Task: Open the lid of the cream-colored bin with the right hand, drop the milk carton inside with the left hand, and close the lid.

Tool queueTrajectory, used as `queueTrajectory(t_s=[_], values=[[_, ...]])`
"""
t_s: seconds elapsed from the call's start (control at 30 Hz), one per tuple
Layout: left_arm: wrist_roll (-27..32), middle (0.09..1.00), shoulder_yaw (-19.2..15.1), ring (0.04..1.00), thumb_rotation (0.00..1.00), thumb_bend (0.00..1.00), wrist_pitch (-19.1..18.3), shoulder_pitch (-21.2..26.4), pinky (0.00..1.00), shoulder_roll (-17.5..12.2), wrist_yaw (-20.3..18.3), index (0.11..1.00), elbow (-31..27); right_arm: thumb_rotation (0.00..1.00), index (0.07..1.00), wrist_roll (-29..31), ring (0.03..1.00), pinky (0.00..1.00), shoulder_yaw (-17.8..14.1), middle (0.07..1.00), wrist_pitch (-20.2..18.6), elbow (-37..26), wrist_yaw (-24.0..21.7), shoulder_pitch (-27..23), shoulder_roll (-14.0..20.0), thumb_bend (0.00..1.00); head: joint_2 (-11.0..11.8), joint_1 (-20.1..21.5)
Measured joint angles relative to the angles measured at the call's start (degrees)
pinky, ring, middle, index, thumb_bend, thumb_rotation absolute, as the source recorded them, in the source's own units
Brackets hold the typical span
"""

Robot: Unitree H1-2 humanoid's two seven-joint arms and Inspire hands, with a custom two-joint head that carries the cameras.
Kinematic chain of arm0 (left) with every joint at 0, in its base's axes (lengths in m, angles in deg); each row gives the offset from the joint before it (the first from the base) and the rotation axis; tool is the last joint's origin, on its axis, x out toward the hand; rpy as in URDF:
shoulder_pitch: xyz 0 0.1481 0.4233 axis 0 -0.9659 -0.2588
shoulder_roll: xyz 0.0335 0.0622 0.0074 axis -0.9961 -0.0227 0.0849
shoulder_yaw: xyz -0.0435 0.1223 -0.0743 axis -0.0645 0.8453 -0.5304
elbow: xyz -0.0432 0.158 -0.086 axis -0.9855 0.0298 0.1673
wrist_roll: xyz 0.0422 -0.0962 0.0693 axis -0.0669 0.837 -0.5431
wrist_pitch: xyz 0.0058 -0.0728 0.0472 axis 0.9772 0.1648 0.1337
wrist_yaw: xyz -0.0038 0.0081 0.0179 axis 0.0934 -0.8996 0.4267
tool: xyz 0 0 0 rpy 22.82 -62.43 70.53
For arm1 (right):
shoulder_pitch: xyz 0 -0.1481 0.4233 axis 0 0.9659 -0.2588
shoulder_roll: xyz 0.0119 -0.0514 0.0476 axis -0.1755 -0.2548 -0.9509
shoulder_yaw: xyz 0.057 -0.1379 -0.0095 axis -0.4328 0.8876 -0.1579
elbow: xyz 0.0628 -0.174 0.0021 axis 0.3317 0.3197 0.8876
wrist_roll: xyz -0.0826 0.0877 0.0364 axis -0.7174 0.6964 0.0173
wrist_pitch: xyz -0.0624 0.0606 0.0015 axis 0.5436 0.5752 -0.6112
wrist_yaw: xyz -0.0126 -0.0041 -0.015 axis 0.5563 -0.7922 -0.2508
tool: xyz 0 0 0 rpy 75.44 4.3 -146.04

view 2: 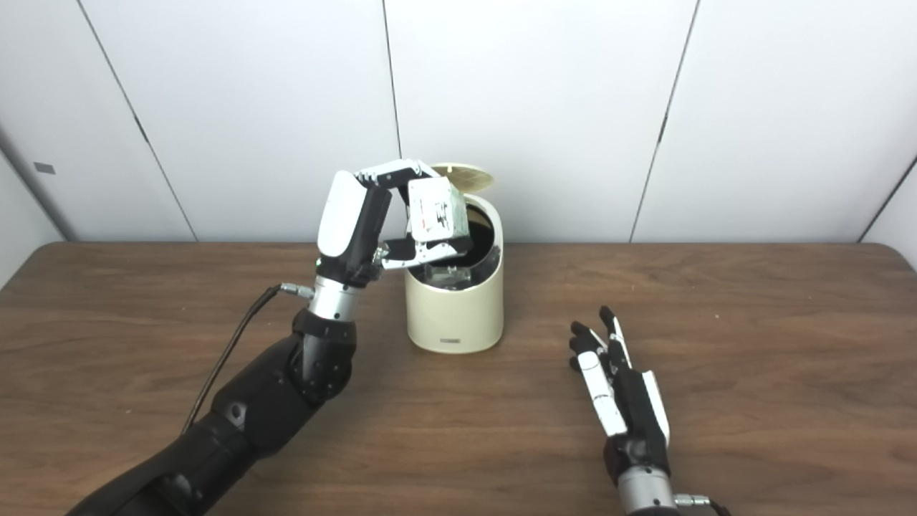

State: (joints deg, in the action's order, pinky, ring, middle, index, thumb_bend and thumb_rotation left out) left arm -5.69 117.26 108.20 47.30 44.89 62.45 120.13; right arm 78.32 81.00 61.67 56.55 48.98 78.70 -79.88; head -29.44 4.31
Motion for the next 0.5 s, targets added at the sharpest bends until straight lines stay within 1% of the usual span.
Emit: queueTrajectory(t_s=[0.13, 0.27, 0.5], values=[[-0.61, 0.495, 0.05, 0.444, 0.00, 0.48, 0.00, -0.05, 0.36, 0.03, -0.23, 0.483, 0.83, 0.82, 1.000, 0.00, 0.887, 0.87, 0.33, 0.881, -0.06, -0.12, -0.01, 0.05, -0.03, 0.43, -0.26, 0.09], [-0.89, 0.493, 0.06, 0.448, 0.00, 0.48, 0.00, -0.05, 0.36, 0.03, -0.25, 0.479, 0.87, 0.83, 1.000, 0.21, 0.907, 0.91, 0.40, 0.887, -0.07, -0.18, -0.18, 0.08, -0.03, 0.43, -0.35, 0.00], [-1.06, 0.491, 0.27, 0.450, 0.00, 0.48, 0.00, -0.05, 0.36, -0.01, -0.28, 0.480, 1.76, 0.84, 1.000, 0.45, 0.905, 0.91, 0.45, 0.866, -0.31, -0.43, -0.51, 0.15, -0.27, 0.43, -0.62, 0.18]])
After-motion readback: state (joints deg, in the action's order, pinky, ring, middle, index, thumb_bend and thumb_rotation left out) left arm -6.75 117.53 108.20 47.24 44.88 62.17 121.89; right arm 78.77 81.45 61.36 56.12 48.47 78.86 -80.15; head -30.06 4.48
